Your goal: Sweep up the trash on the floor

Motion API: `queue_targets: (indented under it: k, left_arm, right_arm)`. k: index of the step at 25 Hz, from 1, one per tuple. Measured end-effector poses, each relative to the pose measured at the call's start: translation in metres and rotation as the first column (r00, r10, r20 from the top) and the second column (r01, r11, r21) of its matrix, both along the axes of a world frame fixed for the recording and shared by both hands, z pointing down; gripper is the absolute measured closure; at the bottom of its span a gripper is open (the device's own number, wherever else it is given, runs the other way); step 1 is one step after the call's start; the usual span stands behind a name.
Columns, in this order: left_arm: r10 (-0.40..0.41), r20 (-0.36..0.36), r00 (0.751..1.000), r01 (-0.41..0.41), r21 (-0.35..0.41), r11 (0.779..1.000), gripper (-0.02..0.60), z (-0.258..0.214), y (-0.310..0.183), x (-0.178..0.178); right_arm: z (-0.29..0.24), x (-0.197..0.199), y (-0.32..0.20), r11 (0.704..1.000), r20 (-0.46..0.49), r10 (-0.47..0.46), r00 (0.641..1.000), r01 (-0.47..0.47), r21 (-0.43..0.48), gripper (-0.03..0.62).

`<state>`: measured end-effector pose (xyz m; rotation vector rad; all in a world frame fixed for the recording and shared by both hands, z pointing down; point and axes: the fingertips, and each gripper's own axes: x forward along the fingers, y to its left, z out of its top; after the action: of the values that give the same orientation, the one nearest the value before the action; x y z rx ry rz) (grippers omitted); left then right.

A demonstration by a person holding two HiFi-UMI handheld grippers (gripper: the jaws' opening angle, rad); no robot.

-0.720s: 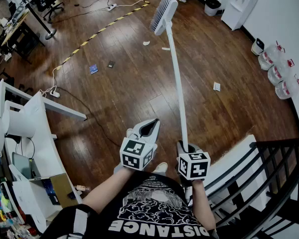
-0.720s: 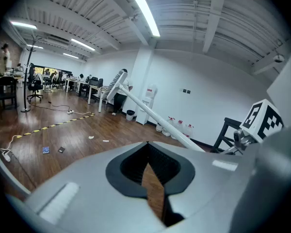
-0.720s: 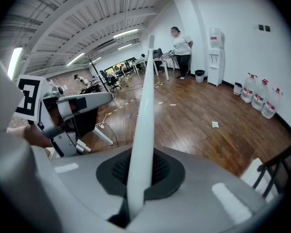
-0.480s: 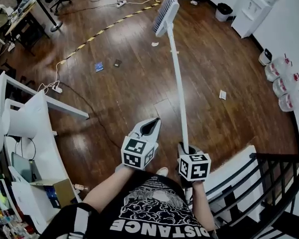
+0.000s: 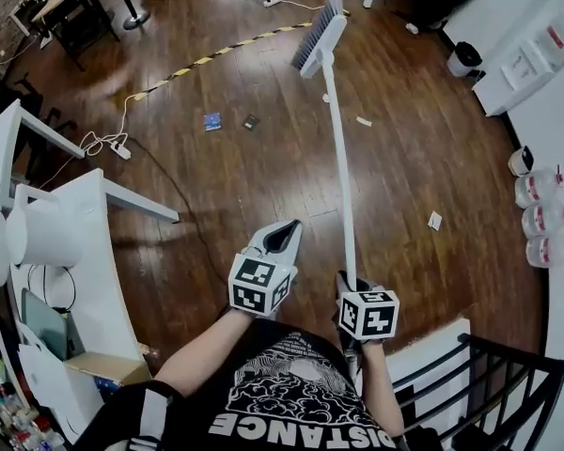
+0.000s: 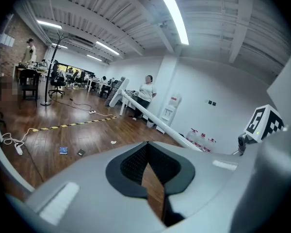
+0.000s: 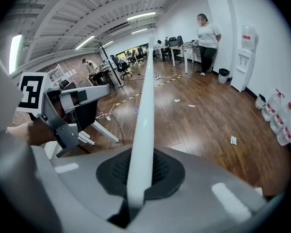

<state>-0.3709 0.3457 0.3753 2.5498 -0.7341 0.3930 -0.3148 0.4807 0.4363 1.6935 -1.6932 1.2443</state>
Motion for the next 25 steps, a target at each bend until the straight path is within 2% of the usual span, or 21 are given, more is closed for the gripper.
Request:
queue_targets:
  k: [6,13,25]
  left_arm:
    - [-0.075,-0.012,0.997,0.075,-0.011,0.997,0.577,0.002,-0.072,-0.037]
    - [-0.161,-0.028,0.986,0.161,-0.017,0.987,0.577,0.006,-0.120,-0.070]
    - [-0.313,0.003,0.950,0.313,-0.025,0.949,0.577,0.018,-0.206,-0.095]
  right_arm:
    - [-0.003,-0.023,-0.074,0.997,-0.020,-0.079,0.997,0.079,-0.027,0.594]
    - [-0.003,-0.039,-0.132,0.984,-0.044,-0.178,0.983,0.176,-0.039,0.594]
    - [0.023,-0.048,-0.227,0.941,0.031,-0.325,0.945,0.327,-0.090,0.594]
